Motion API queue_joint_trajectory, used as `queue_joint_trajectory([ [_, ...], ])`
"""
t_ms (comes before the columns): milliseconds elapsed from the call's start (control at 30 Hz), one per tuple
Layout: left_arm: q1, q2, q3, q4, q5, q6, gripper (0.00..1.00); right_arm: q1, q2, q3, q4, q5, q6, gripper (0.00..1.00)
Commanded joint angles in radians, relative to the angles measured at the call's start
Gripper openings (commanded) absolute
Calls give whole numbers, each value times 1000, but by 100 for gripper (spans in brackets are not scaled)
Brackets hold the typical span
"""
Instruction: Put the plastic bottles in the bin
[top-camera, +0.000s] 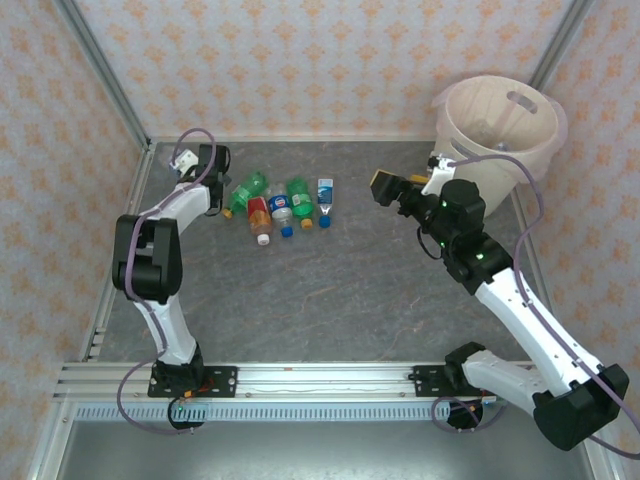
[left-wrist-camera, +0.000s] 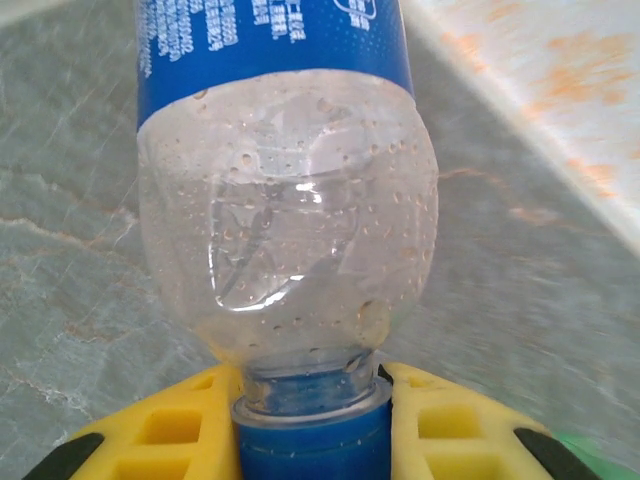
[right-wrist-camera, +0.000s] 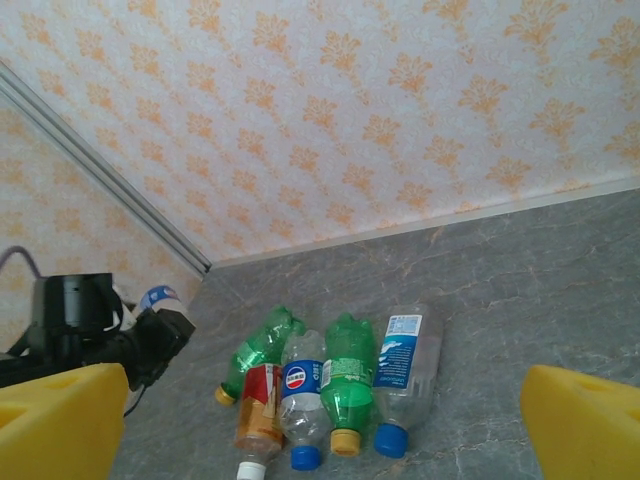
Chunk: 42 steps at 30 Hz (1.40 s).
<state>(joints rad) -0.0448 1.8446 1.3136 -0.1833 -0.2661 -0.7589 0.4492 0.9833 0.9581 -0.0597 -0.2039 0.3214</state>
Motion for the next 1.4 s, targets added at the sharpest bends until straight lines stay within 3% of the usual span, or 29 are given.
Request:
queue_joint_trajectory([
  [0, -68, -91, -46, 59, -20, 71, 27, 5, -39, -26, -1, -8, 38, 100],
  [233, -251, -259, -145, 129, -33, 167, 26, 5, -67, -46, -19, 16, 69, 100],
  [400, -402, -369, -204, 193, -38, 310, 27, 6, -78, -41, -44, 108, 126, 100],
  [500, -493, -434, -261, 260, -22, 401, 27, 5, -77, -38, -41, 92, 127, 100],
  [767, -682, -600, -437, 407, 119, 600, 27, 5, -41, -32, 48, -89, 141, 100],
  [1133, -849, -688, -509, 364, 60, 704, 26, 6, 173, 142, 28, -427, 133, 90],
  [1367, -933, -631, -477, 324, -26, 741, 25, 21, 265, 235, -39, -481, 102, 89],
])
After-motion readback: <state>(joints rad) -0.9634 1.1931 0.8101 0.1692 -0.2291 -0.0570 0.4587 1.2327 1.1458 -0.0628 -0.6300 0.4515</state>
